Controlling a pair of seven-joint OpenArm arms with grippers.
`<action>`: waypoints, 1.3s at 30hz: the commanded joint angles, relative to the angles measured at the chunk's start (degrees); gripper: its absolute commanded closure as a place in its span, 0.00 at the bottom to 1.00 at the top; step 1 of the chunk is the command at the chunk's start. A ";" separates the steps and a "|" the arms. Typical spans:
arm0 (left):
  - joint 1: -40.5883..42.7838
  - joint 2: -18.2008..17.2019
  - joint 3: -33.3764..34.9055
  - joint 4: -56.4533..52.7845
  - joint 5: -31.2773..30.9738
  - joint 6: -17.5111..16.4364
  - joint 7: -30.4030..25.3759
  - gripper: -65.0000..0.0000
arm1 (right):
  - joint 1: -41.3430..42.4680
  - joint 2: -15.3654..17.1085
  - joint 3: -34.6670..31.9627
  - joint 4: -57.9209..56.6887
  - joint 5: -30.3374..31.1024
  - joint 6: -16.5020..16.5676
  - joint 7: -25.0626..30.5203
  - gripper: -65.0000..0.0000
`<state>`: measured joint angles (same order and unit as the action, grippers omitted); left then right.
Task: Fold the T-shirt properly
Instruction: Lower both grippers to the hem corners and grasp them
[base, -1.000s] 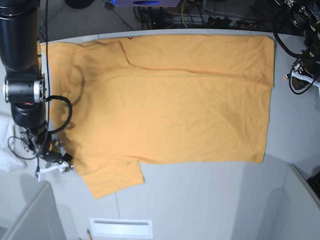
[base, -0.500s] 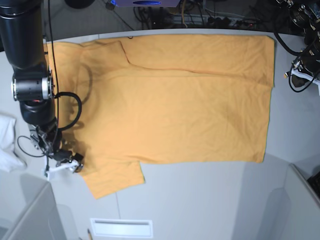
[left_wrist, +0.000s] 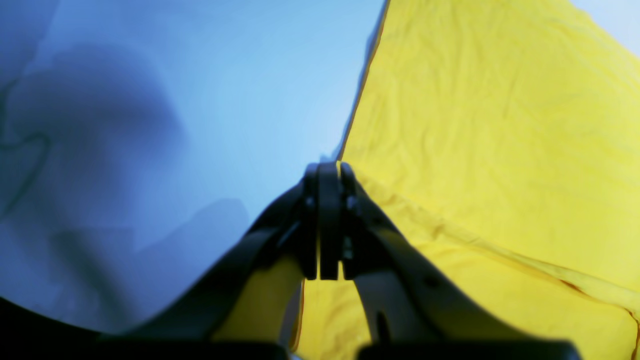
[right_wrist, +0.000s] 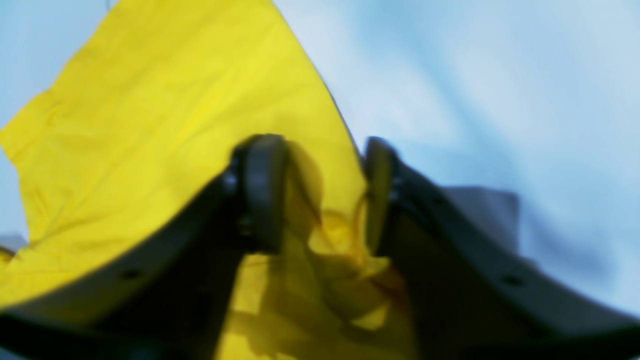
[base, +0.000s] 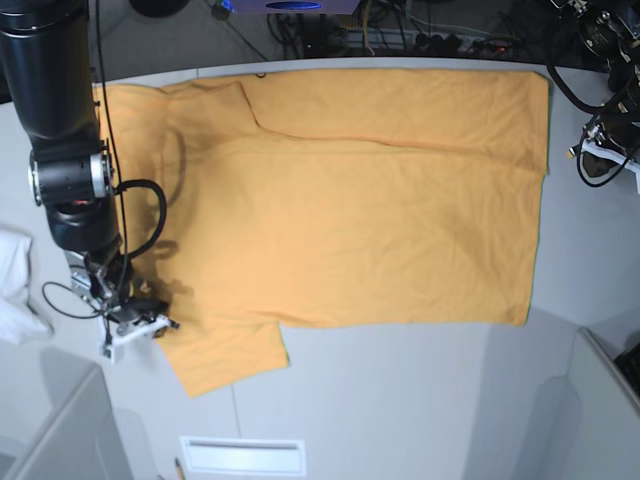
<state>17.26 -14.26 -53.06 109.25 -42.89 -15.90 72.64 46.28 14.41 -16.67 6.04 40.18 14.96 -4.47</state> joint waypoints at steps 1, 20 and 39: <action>-0.95 -1.08 -0.26 0.68 -0.58 0.03 -1.13 1.00 | 1.67 0.40 -0.08 0.51 -0.14 0.12 -0.32 0.82; -32.86 -2.75 17.50 -28.15 29.84 0.12 -11.76 0.13 | 1.59 0.40 -0.17 0.68 -0.14 0.03 -0.76 1.00; -59.85 -6.97 34.55 -86.53 30.37 0.03 -43.32 0.13 | 0.88 0.40 -0.08 0.68 -0.14 0.03 -0.85 1.00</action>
<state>-41.17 -20.40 -18.59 22.48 -12.40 -15.59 28.42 45.69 14.26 -16.78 6.26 40.25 15.03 -4.62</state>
